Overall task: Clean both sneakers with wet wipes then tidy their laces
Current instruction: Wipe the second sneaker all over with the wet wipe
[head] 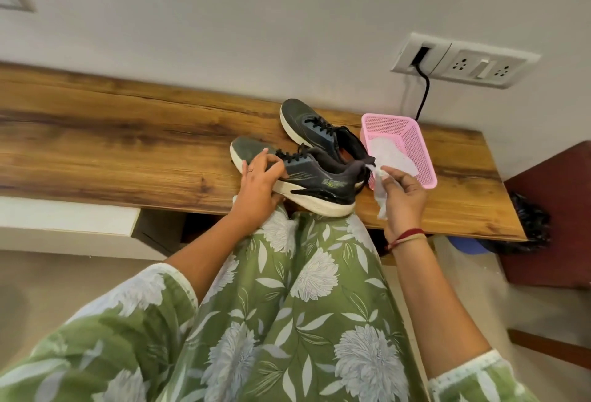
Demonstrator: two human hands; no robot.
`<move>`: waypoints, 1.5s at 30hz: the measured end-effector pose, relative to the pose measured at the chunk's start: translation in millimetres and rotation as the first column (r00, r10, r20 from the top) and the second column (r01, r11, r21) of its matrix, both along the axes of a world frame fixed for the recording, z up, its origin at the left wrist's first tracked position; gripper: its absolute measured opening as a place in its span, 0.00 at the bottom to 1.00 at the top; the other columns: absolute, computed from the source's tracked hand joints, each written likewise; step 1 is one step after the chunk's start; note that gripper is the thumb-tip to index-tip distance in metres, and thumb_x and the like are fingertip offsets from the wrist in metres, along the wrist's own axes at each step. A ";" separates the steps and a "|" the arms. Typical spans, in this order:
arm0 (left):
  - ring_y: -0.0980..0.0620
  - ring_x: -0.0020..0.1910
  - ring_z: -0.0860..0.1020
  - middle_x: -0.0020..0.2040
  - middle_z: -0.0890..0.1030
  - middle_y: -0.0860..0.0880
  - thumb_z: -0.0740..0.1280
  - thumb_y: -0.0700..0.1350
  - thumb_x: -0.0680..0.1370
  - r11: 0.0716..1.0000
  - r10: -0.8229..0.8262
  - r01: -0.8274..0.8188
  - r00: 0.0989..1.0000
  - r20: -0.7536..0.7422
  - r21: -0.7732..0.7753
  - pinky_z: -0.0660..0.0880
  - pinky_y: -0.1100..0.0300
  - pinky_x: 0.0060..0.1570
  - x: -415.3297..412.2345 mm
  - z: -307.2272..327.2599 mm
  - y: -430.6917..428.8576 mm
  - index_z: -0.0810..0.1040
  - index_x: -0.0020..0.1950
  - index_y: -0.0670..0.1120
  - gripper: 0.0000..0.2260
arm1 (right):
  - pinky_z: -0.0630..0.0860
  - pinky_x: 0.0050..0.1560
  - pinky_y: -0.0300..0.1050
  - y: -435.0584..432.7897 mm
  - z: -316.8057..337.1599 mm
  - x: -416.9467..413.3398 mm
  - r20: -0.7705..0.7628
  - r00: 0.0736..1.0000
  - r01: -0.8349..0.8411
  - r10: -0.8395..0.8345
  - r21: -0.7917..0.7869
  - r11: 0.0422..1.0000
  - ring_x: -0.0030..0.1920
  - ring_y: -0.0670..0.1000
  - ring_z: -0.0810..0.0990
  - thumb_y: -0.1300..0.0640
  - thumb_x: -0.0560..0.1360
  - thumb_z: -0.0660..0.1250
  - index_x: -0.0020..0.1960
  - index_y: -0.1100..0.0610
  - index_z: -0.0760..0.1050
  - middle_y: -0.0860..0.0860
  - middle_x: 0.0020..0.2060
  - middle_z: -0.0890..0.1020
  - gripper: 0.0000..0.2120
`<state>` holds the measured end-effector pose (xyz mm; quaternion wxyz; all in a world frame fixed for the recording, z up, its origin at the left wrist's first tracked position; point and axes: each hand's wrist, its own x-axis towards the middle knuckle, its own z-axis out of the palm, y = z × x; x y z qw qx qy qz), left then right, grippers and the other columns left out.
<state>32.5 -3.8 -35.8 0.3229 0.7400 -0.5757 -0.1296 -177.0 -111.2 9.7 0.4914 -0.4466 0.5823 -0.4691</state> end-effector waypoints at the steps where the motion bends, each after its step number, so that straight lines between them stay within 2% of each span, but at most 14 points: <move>1: 0.45 0.67 0.64 0.58 0.70 0.45 0.73 0.34 0.68 1.000 0.008 -0.007 0.999 -0.032 0.014 0.60 0.33 0.66 3.2 -1.4 -1.7 0.73 0.49 0.43 0.14 | 0.75 0.55 0.42 2.7 -5.9 0.9 -0.011 1.000 -0.012 0.012 0.029 1.000 0.51 0.49 0.78 0.68 0.74 0.66 0.51 0.62 0.79 0.52 0.46 0.81 0.07; 5: 0.48 0.51 0.67 0.52 0.69 0.47 0.68 0.33 0.69 0.999 0.007 -0.006 1.000 -0.031 0.041 0.68 0.41 0.59 8.7 -2.8 -11.9 0.71 0.44 0.45 0.11 | 0.75 0.43 0.29 12.3 -17.5 12.7 -0.009 0.995 -0.095 0.096 0.113 0.989 0.44 0.44 0.78 0.67 0.75 0.65 0.50 0.63 0.79 0.48 0.40 0.80 0.06; 13: 0.43 0.49 0.72 0.55 0.69 0.43 0.61 0.30 0.71 0.954 0.156 -0.120 0.981 -0.115 0.275 0.68 0.55 0.47 0.8 -5.1 -21.9 0.66 0.51 0.45 0.14 | 0.74 0.51 0.40 21.1 -26.5 28.9 -0.150 0.965 -0.198 0.217 0.131 0.971 0.46 0.48 0.78 0.66 0.75 0.65 0.45 0.58 0.78 0.49 0.40 0.80 0.05; 16: 0.43 0.55 0.74 0.61 0.71 0.42 0.64 0.40 0.73 0.962 0.223 -0.160 0.928 -0.299 0.222 0.71 0.52 0.52 -15.9 4.9 -13.8 0.66 0.62 0.46 0.18 | 0.73 0.52 0.41 24.5 -29.4 28.3 -0.315 0.910 -0.251 0.271 0.104 0.962 0.49 0.50 0.78 0.66 0.75 0.64 0.47 0.57 0.78 0.52 0.45 0.80 0.07; 18: 0.43 0.64 0.71 0.68 0.69 0.43 0.62 0.56 0.74 0.985 0.155 -0.120 0.929 -0.336 0.123 0.71 0.51 0.59 -29.8 9.9 -9.1 0.65 0.68 0.51 0.24 | 0.72 0.51 0.40 29.9 -30.3 27.6 -0.428 0.855 -0.292 0.293 0.071 0.954 0.49 0.50 0.77 0.67 0.75 0.63 0.50 0.58 0.79 0.53 0.47 0.80 0.09; 20: 0.41 0.71 0.64 0.74 0.61 0.39 0.56 0.71 0.70 0.982 0.107 -0.069 0.971 -0.215 0.178 0.67 0.46 0.65 -41.1 9.6 -6.6 0.69 0.64 0.57 0.29 | 0.71 0.52 0.40 34.4 -29.6 25.6 -0.535 0.789 -0.343 0.304 0.027 0.939 0.50 0.50 0.77 0.67 0.74 0.63 0.53 0.59 0.78 0.53 0.48 0.81 0.10; 22: 0.39 0.73 0.61 0.76 0.55 0.36 0.56 0.77 0.65 0.968 0.088 -0.070 0.994 -0.062 0.240 0.64 0.43 0.67 -45.3 7.5 -5.6 0.76 0.57 0.55 0.33 | 0.71 0.50 0.39 38.8 -26.1 24.4 -0.581 0.751 -0.383 0.314 0.004 0.924 0.49 0.51 0.78 0.67 0.74 0.64 0.54 0.60 0.78 0.54 0.48 0.81 0.10; 26: 0.39 0.64 0.73 0.76 0.56 0.37 0.62 0.69 0.72 0.973 0.083 -0.073 0.996 -0.038 0.220 0.71 0.54 0.56 -43.8 11.0 -5.5 0.81 0.51 0.50 0.24 | 0.74 0.52 0.43 57.6 -20.1 26.8 -0.624 0.726 -0.391 0.289 -0.030 0.920 0.50 0.53 0.79 0.67 0.74 0.64 0.54 0.60 0.79 0.55 0.49 0.82 0.11; 31: 0.41 0.59 0.76 0.76 0.60 0.39 0.61 0.65 0.75 0.968 0.071 -0.056 0.996 -0.052 0.246 0.71 0.56 0.49 -43.6 16.2 -5.4 0.80 0.45 0.48 0.21 | 0.73 0.55 0.45 89.0 -20.1 26.6 -0.707 0.670 -0.404 0.225 -0.094 0.910 0.51 0.55 0.80 0.67 0.74 0.63 0.56 0.59 0.80 0.55 0.50 0.83 0.13; 36: 0.42 0.57 0.77 0.74 0.63 0.40 0.61 0.64 0.76 0.962 0.046 -0.031 0.998 -0.051 0.273 0.67 0.59 0.44 -40.7 22.4 -6.4 0.81 0.44 0.49 0.19 | 0.75 0.51 0.46 113.1 -22.8 29.1 -0.838 0.368 -0.796 0.403 -0.060 0.602 0.47 0.54 0.79 0.67 0.72 0.63 0.54 0.55 0.81 0.53 0.47 0.82 0.15; 38: 0.42 0.56 0.78 0.74 0.65 0.41 0.60 0.63 0.77 0.962 0.025 -0.007 0.998 -0.062 0.274 0.65 0.59 0.41 -37.2 22.2 -6.5 0.74 0.34 0.53 0.18 | 0.74 0.50 0.37 111.9 -21.9 31.6 -0.758 0.545 -0.724 0.360 -0.208 0.657 0.46 0.50 0.79 0.67 0.72 0.64 0.51 0.57 0.81 0.51 0.46 0.82 0.12; 41: 0.43 0.53 0.79 0.72 0.68 0.41 0.59 0.61 0.78 0.964 0.023 -0.009 0.998 -0.052 0.265 0.62 0.58 0.39 -32.6 17.9 -7.6 0.70 0.29 0.51 0.21 | 0.69 0.49 0.24 94.3 -13.4 36.2 -0.404 0.910 -0.196 0.095 -0.216 0.956 0.48 0.44 0.76 0.66 0.75 0.65 0.53 0.58 0.81 0.48 0.48 0.80 0.10; 43: 0.43 0.54 0.79 0.72 0.68 0.41 0.58 0.59 0.80 0.964 0.039 -0.023 0.998 -0.056 0.264 0.64 0.58 0.40 -32.2 17.0 -9.1 0.77 0.33 0.45 0.23 | 0.72 0.51 0.31 78.2 -16.3 40.2 -0.348 0.937 -0.064 0.027 -0.094 0.994 0.50 0.47 0.78 0.65 0.75 0.64 0.54 0.58 0.80 0.49 0.48 0.80 0.10; 45: 0.42 0.54 0.79 0.72 0.69 0.42 0.57 0.58 0.80 0.965 0.055 -0.034 0.996 -0.074 0.259 0.67 0.58 0.44 -32.3 17.1 -10.5 0.83 0.41 0.42 0.24 | 0.72 0.53 0.37 72.9 -19.2 45.6 -0.442 0.887 -0.175 0.131 -0.061 0.983 0.52 0.51 0.79 0.65 0.75 0.63 0.54 0.58 0.80 0.51 0.49 0.81 0.11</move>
